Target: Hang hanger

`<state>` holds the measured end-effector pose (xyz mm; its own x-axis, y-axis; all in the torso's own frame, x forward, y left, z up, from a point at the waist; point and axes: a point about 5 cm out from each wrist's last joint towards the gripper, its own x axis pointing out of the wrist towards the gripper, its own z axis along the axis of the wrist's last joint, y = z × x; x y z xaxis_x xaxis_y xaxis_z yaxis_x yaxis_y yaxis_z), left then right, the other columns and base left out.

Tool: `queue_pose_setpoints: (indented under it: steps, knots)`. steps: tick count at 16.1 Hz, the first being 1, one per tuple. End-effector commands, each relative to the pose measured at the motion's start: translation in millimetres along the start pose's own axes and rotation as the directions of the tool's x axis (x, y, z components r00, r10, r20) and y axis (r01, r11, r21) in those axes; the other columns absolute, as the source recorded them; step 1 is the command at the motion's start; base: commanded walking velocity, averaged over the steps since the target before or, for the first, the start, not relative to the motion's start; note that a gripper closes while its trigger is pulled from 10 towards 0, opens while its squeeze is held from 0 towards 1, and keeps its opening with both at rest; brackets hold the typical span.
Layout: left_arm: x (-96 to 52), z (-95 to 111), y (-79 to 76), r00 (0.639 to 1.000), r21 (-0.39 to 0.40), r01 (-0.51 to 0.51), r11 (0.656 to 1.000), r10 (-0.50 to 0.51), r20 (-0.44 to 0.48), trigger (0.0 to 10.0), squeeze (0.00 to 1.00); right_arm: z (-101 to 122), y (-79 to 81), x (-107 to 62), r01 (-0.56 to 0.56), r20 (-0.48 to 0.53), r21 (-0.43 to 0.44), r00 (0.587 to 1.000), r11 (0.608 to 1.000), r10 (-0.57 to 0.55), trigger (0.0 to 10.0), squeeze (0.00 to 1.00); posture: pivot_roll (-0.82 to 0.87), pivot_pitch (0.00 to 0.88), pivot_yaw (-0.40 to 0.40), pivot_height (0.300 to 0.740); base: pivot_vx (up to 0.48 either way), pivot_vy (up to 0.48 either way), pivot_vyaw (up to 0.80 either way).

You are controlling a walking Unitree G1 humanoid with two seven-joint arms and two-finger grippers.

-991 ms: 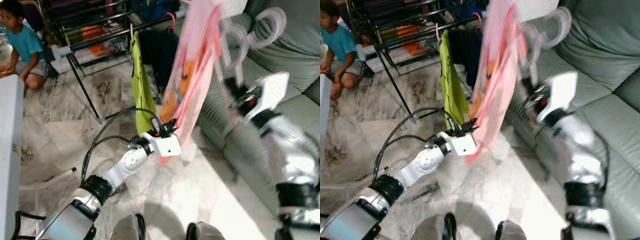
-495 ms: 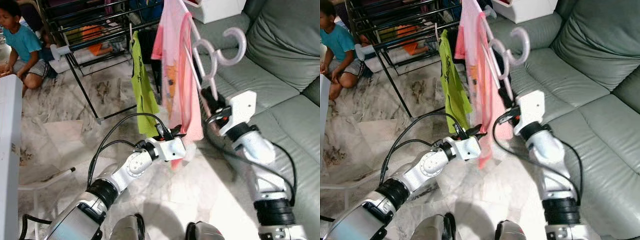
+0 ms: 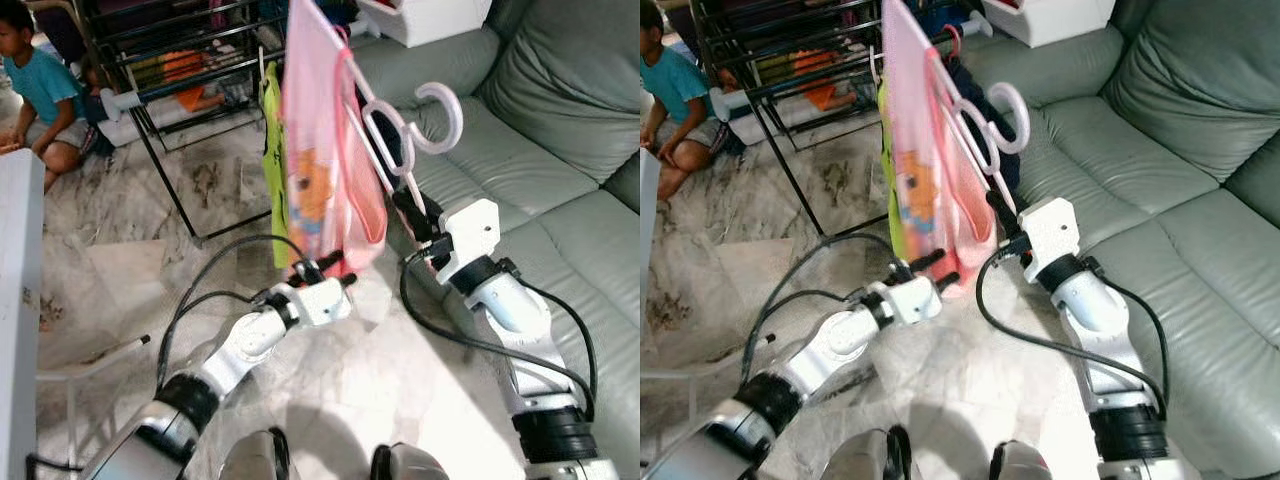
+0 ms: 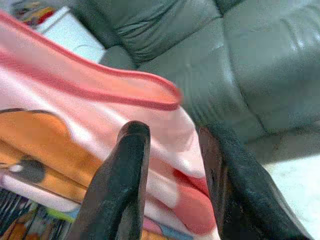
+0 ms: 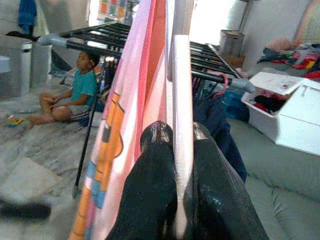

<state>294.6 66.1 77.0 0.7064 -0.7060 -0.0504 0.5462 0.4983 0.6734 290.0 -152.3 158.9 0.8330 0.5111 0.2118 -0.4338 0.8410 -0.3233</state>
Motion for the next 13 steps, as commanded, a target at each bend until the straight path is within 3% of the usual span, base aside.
queue_pose_setpoints:
  steps: [1, 2, 3, 5, 9, 13]
  knots:
    - [-8.3, -6, 12.0, 0.998, -0.018, -0.063, 0.998, 0.062, -0.025, 10.0, 1.0, -3, 3.6, -3.9, -0.036, -0.003, 0.006, 0.999, 0.999, 0.036, 10.0, 0.0, -0.08, 0.099, 0.052, 0.74, 0.0, 0.0, 0.0]
    - [-11.4, -8, 15.3, 0.996, -0.023, -0.086, 0.996, 0.085, -0.034, 10.0, 1.0, -5, 4.2, -6.2, -0.047, -0.01, 0.009, 0.999, 0.999, 0.047, 10.0, 0.0, -0.07, 0.101, 0.051, 0.74, 0.0, 0.0, 0.0]
    - [-18.4, -13, 28.7, 0.98, -0.043, -0.191, 0.981, 0.188, -0.061, 10.0, 1.0, -8, 7.6, -12.2, -0.082, -0.017, 0.052, 0.996, 0.995, 0.084, 10.0, 0.0, -0.07, 0.104, 0.05, 0.74, 0.0, 0.0, 0.0]
    - [-27.0, -17, 57.1, 0.92, -0.075, -0.387, 0.919, 0.381, -0.088, 10.0, 1.0, -11, 17.2, -22.6, -0.164, -0.023, 0.1, 0.986, 0.981, 0.167, 10.0, 0.0, -0.07, 0.106, 0.051, 0.74, 0.0, 0.0, 0.0]
    - [-18.2, -10, 81.0, 0.867, -0.129, -0.497, 0.858, 0.489, -0.092, 10.0, 1.0, -9, 22.8, -26.8, -0.235, -0.014, 0.144, 0.971, 0.961, 0.239, 10.0, 0.0, -0.08, 0.105, 0.052, 0.74, 0.0, 0.0, 0.0]
    - [-10.7, -3, 96.3, 0.837, -0.173, -0.547, 0.819, 0.541, -0.082, 10.0, 1.0, -9, 20.1, -30.0, -0.259, -0.024, 0.154, 0.964, 0.954, 0.266, 10.0, 0.0, -0.09, 0.101, 0.052, 0.74, 0.0, 0.0, 0.0]
